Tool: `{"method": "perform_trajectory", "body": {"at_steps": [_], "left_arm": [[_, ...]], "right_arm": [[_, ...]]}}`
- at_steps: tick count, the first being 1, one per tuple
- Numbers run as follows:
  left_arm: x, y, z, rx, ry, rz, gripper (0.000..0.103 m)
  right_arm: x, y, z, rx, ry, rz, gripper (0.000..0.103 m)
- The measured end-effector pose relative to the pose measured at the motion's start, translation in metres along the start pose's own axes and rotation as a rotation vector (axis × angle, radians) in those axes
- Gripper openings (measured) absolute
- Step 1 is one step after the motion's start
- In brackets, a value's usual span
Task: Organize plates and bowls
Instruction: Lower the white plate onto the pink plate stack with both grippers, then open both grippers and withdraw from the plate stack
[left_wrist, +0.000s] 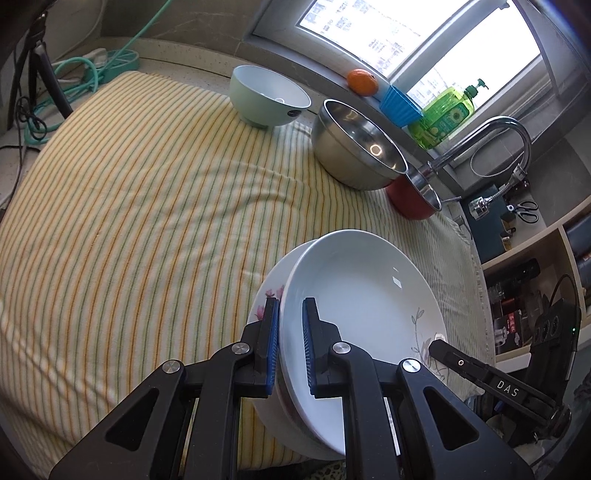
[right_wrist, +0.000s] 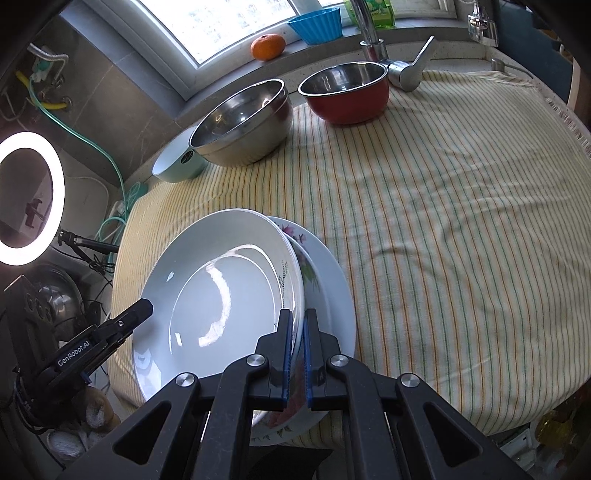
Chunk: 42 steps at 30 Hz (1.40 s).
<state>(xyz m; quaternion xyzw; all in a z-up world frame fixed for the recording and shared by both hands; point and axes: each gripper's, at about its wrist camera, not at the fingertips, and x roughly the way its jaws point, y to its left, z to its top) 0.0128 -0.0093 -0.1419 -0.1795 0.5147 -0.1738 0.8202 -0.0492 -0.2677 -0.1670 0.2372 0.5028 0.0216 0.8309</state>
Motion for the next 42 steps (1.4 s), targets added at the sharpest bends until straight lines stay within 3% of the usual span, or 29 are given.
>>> {"method": "perform_trajectory", "body": {"at_steps": [15, 18, 21, 37, 42], "left_arm": [[0.006, -0.005, -0.004, 0.037, 0.021, 0.015, 0.01], [0.006, -0.005, -0.004, 0.045, 0.022, 0.019, 0.01], [0.003, -0.005, -0.003, 0.052, 0.006, 0.036, 0.01], [-0.034, 0.003, 0.013, 0.035, -0.08, 0.069, 0.011], [-0.047, 0.004, 0.024, 0.003, -0.132, 0.057, 0.011]], "right_arm": [[0.003, -0.002, -0.005, -0.02, 0.022, -0.011, 0.008], [0.001, 0.002, -0.005, -0.06, 0.011, -0.046, 0.009], [-0.003, 0.003, -0.005, -0.088, 0.001, -0.077, 0.011], [-0.031, -0.004, 0.016, -0.081, -0.073, -0.015, 0.017], [-0.046, -0.002, 0.029, -0.101, -0.146, 0.004, 0.028]]}}
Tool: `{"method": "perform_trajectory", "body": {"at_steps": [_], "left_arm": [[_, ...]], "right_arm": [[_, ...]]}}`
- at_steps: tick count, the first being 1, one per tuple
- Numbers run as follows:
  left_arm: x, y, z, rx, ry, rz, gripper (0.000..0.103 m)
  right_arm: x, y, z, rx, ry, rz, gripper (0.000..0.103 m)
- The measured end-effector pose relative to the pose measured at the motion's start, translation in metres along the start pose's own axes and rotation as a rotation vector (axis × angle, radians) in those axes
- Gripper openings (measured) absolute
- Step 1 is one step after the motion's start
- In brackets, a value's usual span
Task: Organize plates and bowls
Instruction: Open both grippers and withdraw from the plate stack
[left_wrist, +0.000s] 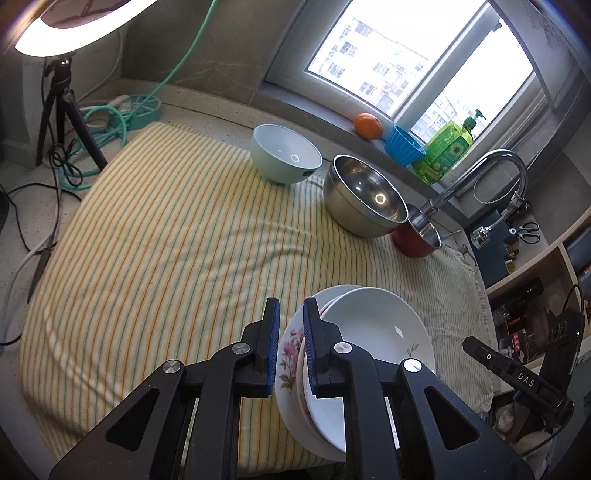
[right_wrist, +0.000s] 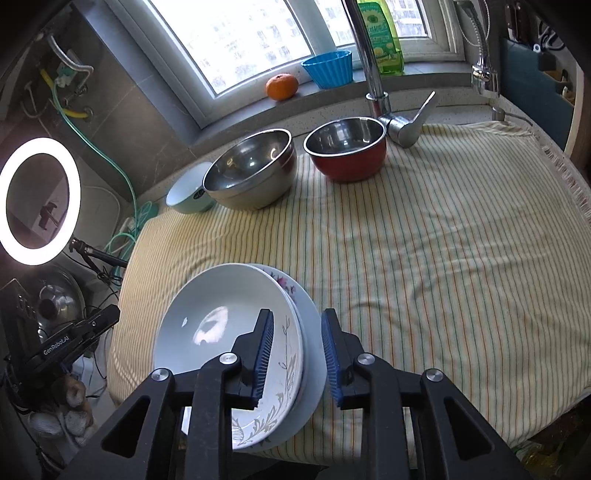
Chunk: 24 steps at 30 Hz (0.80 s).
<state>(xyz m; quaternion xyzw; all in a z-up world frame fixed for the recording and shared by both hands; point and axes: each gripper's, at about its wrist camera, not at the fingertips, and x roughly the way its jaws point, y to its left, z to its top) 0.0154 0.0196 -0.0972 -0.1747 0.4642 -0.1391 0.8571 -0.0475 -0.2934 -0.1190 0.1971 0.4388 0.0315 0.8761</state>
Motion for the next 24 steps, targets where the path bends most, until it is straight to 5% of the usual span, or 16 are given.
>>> {"method": "perform_trajectory", "body": {"at_steps": [4, 8, 14, 24], "left_arm": [[0.003, -0.004, 0.006, 0.005, 0.013, 0.047, 0.011], [0.007, -0.01, 0.011, 0.018, 0.031, 0.084, 0.019], [0.014, -0.022, 0.027, 0.031, 0.03, 0.129, 0.029], [0.04, -0.043, 0.044, -0.006, 0.057, 0.142, 0.029]], "right_arm": [[-0.006, -0.001, 0.013, -0.034, -0.035, 0.01, 0.03], [-0.006, -0.003, 0.026, -0.089, -0.041, -0.014, 0.046], [0.001, -0.002, 0.053, -0.195, -0.024, -0.086, 0.046], [0.022, -0.001, 0.112, -0.308, -0.002, -0.022, 0.046]]}}
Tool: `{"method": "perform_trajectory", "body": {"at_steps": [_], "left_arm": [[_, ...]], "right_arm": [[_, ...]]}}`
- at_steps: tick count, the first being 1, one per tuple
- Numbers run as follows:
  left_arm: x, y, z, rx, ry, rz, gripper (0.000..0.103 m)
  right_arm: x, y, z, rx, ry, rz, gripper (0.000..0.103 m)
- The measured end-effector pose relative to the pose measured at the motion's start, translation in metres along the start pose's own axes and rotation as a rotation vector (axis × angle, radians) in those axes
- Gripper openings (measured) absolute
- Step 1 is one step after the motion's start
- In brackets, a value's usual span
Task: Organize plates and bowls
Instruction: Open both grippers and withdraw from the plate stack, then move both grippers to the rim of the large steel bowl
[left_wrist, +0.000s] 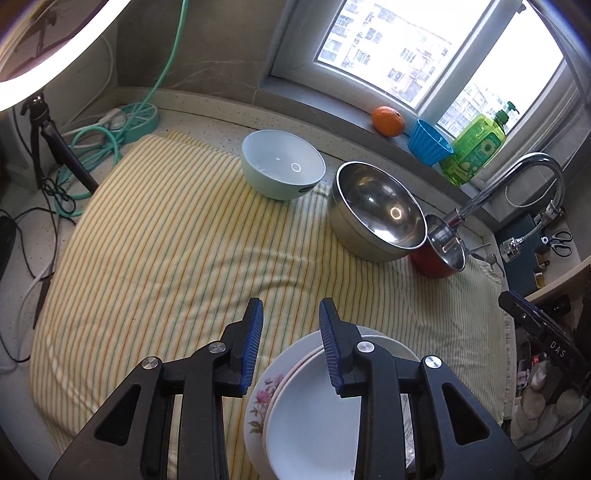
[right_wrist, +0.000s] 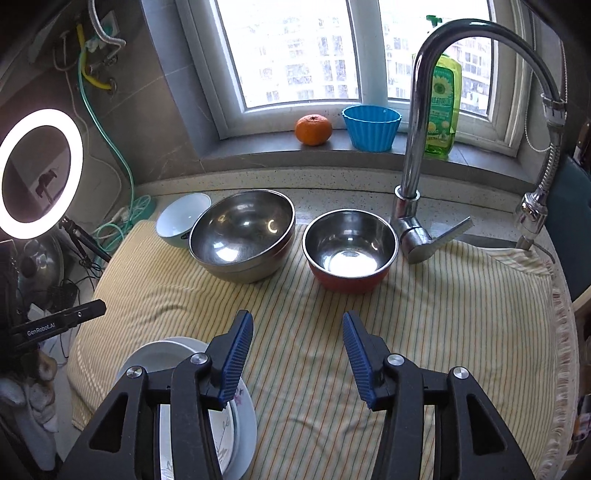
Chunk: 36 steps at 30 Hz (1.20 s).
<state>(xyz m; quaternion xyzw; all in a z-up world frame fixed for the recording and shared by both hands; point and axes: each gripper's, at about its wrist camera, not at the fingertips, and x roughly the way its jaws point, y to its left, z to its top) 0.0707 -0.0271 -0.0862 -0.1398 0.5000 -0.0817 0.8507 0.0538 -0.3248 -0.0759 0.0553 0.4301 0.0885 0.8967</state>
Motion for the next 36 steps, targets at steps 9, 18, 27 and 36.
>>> {"method": "perform_trajectory", "body": {"at_steps": [9, 18, 27, 36], "left_arm": [[0.008, -0.031, 0.014, 0.016, -0.048, 0.088, 0.029], [0.011, -0.053, 0.023, 0.039, -0.085, 0.141, 0.029], [0.02, -0.058, 0.03, 0.0, -0.066, 0.124, 0.029], [0.037, -0.044, 0.047, -0.1, 0.001, 0.062, 0.029]], "right_arm": [[0.027, -0.003, 0.04, -0.093, 0.024, 0.052, 0.046], [0.049, -0.001, 0.063, -0.171, 0.047, 0.095, 0.046], [0.063, -0.008, 0.08, -0.17, 0.069, 0.131, 0.046], [0.086, -0.015, 0.101, -0.122, 0.148, 0.183, 0.046]]}}
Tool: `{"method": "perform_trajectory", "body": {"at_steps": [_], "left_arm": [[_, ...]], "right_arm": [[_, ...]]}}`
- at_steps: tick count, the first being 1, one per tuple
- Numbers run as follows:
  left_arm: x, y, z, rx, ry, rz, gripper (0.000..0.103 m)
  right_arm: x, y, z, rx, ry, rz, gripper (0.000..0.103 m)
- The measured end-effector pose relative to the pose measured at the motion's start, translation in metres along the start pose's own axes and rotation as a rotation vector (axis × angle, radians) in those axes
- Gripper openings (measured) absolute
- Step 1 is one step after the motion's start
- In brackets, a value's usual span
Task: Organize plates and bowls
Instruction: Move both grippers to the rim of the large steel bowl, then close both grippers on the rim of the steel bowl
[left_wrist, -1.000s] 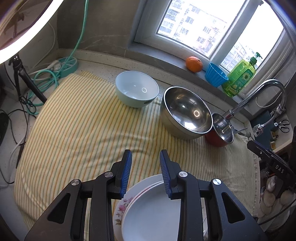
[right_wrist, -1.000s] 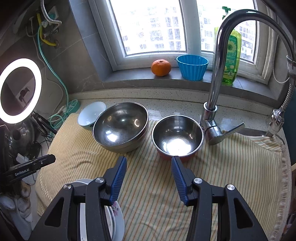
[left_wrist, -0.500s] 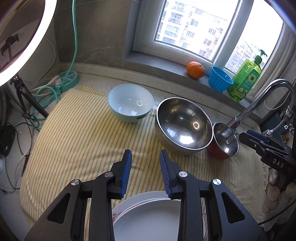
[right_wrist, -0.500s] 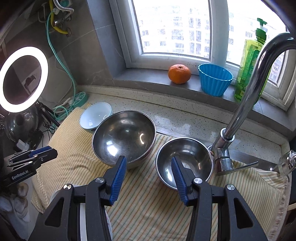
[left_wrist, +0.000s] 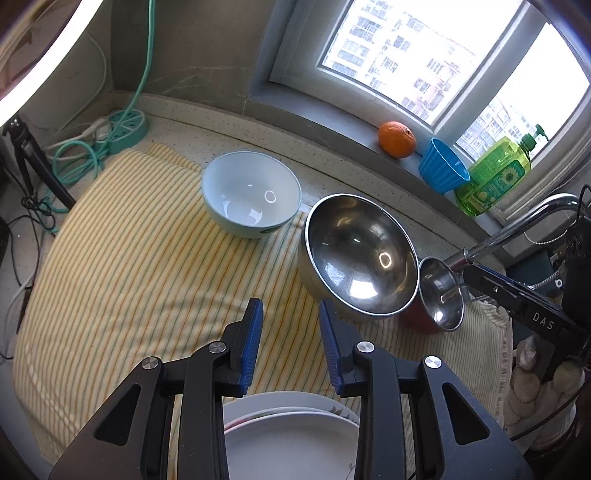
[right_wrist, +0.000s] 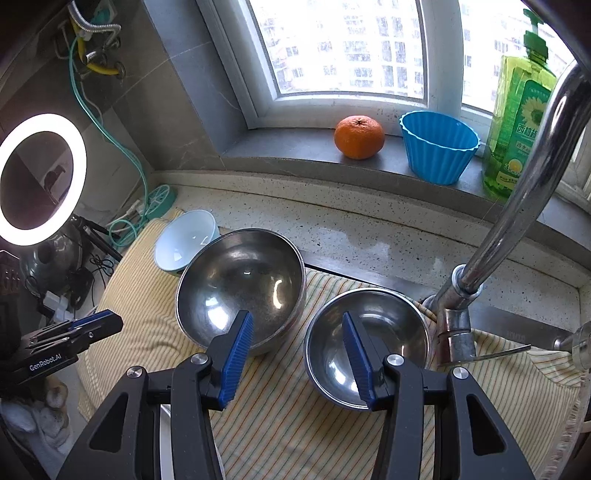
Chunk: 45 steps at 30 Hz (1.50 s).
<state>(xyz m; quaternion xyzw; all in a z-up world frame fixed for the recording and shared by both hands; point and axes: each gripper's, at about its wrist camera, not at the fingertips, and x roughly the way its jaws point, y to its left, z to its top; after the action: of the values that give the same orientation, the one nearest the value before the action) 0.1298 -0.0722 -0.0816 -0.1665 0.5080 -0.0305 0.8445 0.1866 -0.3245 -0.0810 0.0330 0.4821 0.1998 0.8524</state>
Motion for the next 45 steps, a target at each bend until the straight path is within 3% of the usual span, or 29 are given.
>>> {"method": "perform_trajectory", "body": {"at_steps": [8, 17, 24, 26, 35, 45], "left_arm": [[0.026, -0.005, 0.02, -0.036, 0.079, -0.03, 0.026], [0.051, -0.01, 0.037, -0.067, 0.152, -0.054, 0.022], [0.061, -0.013, 0.04, -0.047, 0.169, -0.04, 0.022], [0.065, -0.014, 0.041, -0.04, 0.174, -0.036, 0.016], [0.08, -0.016, 0.04, -0.016, 0.203, -0.024, 0.01], [0.081, -0.019, 0.04, -0.012, 0.2, -0.026, 0.009]], "right_arm": [[0.037, -0.005, 0.031, 0.049, 0.088, 0.047, 0.028], [0.073, -0.008, 0.044, 0.056, 0.155, 0.023, 0.02], [0.088, -0.011, 0.047, 0.053, 0.181, -0.013, 0.018], [0.092, -0.011, 0.048, 0.05, 0.187, -0.025, 0.016], [0.1, -0.013, 0.05, 0.05, 0.21, -0.018, 0.01], [0.1, -0.009, 0.048, 0.053, 0.219, -0.027, 0.006]]}}
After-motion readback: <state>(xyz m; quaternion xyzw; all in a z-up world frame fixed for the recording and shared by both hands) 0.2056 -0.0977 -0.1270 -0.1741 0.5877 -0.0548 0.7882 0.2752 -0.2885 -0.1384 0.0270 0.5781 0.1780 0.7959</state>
